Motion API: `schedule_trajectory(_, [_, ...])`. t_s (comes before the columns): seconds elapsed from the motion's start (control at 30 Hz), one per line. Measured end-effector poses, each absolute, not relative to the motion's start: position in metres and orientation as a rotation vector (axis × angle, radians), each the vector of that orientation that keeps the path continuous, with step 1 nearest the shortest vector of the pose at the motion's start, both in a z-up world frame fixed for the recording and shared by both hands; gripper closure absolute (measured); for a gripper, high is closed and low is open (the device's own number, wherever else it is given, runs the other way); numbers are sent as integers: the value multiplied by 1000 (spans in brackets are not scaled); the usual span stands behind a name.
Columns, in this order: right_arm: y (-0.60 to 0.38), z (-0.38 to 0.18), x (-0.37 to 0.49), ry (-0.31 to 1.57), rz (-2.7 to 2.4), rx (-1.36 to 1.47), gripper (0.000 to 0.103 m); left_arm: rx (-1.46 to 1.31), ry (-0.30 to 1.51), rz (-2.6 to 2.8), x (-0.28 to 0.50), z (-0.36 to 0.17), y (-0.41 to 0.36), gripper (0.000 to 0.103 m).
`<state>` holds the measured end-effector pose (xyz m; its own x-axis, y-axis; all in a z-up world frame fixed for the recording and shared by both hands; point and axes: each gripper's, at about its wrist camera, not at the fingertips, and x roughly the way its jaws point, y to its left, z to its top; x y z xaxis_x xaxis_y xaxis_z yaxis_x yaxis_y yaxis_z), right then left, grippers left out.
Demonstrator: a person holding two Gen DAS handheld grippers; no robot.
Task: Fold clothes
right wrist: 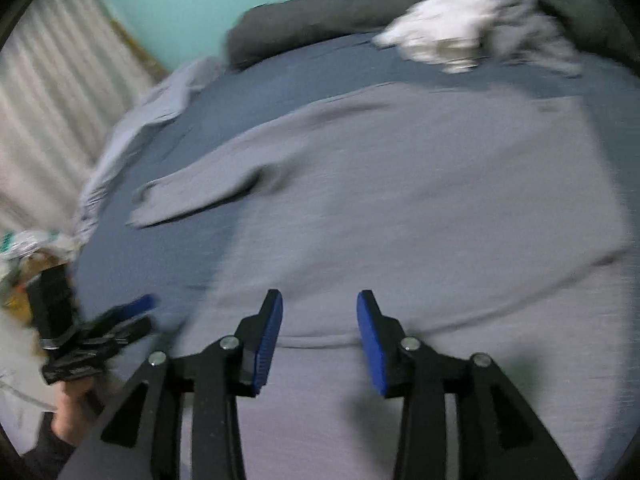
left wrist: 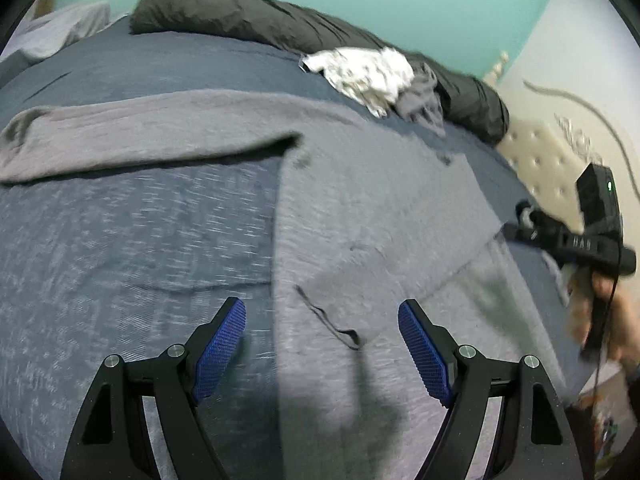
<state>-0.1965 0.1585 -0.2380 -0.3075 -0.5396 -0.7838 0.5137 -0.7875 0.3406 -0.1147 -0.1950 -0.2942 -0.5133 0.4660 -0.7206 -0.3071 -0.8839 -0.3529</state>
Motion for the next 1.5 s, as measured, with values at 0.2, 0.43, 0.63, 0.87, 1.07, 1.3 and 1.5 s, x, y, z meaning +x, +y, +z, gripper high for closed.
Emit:
schedule_trajectory(0.2, [274, -254, -233, 56, -2396, 1382, 63, -1249, -178, 2364, -134, -301, -167, 21])
schedule_trajectory(0.43, [329, -287, -266, 70, -2504, 1470, 63, -1271, -201, 2344, -153, -308, -149, 20])
schedule_trajectory(0.63, [328, -309, -287, 88, -2501, 1449, 63, -1306, -184, 2344, -165, -317, -138, 20])
schedule_trajectory(0.87, [312, -324, -304, 119, -2465, 1430, 63, -1321, -150, 2332, -170, -323, -127, 20])
schedule_trajectory(1.07, [309, -334, -323, 102, -2529, 1449, 63, -1347, -130, 2332, -170, -329, -127, 20])
schedule_trajectory(1.3, [322, -337, -322, 96, -2598, 1401, 69, -1386, -111, 2321, -170, -337, -126, 20])
schedule_trajectory(1.5, [313, -334, -317, 111, -2561, 1370, 73, -1389, -108, 2321, -169, -337, -125, 20])
